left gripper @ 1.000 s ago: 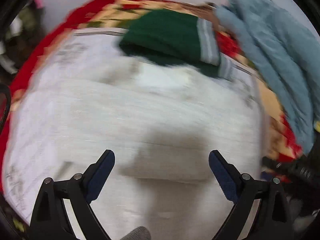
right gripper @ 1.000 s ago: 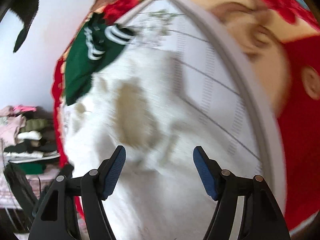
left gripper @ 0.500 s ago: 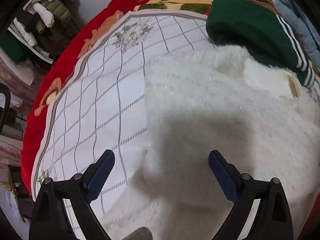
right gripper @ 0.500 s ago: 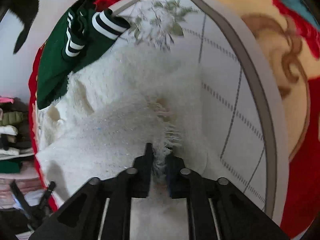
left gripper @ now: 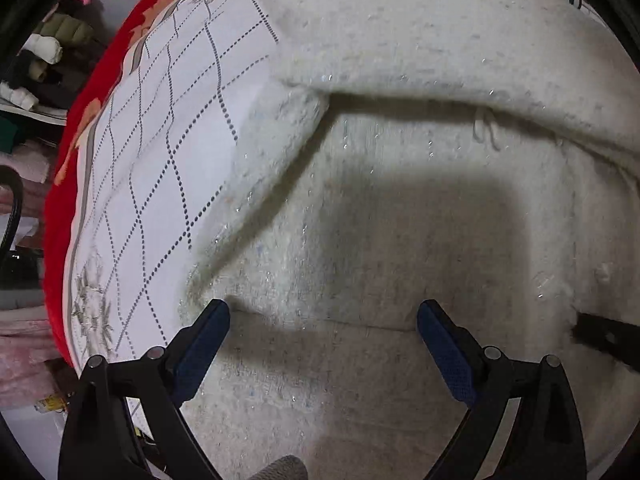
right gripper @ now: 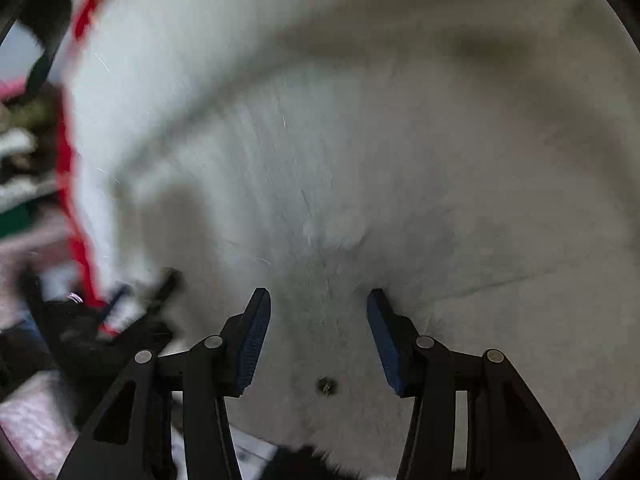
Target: Fold large clothes
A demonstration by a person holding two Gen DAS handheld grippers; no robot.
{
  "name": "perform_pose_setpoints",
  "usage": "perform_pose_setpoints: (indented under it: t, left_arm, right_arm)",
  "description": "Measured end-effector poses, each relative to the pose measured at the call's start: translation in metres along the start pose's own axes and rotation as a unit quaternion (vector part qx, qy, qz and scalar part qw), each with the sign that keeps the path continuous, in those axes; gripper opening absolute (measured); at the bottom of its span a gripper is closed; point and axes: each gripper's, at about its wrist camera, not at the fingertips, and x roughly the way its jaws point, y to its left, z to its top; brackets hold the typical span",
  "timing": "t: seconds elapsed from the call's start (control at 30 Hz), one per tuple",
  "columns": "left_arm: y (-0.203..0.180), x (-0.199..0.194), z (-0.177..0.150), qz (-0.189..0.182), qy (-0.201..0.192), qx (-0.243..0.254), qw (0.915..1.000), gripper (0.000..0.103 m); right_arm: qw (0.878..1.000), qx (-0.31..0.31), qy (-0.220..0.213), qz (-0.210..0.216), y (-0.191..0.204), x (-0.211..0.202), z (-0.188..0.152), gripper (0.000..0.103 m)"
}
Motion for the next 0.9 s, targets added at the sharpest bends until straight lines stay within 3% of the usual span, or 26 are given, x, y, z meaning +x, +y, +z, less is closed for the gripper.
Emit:
perform_pose_setpoints:
  t: [0.03,0.07,0.23,0.43,0.57,0.6,0.63,0.7,0.8,0.9]
  left_arm:
    - [0.002,0.001,0.000,-0.003,-0.004,0.002,1.0000,0.096]
    - [0.004,0.001,0.001,-0.007,-0.005,0.003,1.0000,0.096]
    - [0.029,0.006,0.005,-0.019,-0.007,-0.012,0.9997,0.096]
    - [0.077,0.007,0.018,-0.011,-0.010,-0.027,0.9995,0.096]
    - [0.079,-0.022,0.025,-0.023,-0.036,-0.025,0.9988,0.096]
    - [0.074,-0.030,0.025,-0.027,-0.045,-0.022,0.9984,0.096]
    - [0.062,-0.039,0.025,-0.032,-0.057,-0.016,0.9978,0.096]
    - [0.038,-0.049,0.024,-0.045,-0.069,-0.008,0.9966,0.096]
    - [-0.006,-0.042,0.031,-0.043,-0.071,-0.002,0.9966,0.096]
    - [-0.041,-0.011,0.037,0.009,-0.052,0.011,0.9986,0.096]
  right_arm:
    - [1.000,0.012,-0.020,-0.016,0.003,0.002,-0.001,0.027]
    - [0.999,0.027,-0.029,-0.002,0.008,0.003,-0.001,0.003]
    - [0.996,0.081,-0.037,0.002,0.036,0.008,-0.003,0.004]
    - [0.995,0.080,0.010,0.065,0.081,0.026,-0.003,0.004]
    - [0.992,0.073,0.023,0.104,0.061,0.005,-0.005,0.007]
    - [0.992,0.074,0.010,0.098,0.047,-0.013,-0.009,0.015]
    - [0.993,0.079,-0.010,0.089,0.032,-0.034,-0.011,0.021]
    - [0.992,0.094,-0.070,0.055,-0.006,-0.084,-0.014,0.047]
    - [0.986,0.104,-0.131,-0.014,-0.048,-0.124,-0.001,0.050]
    - [0.984,0.105,-0.136,-0.044,-0.089,-0.124,0.032,0.050]
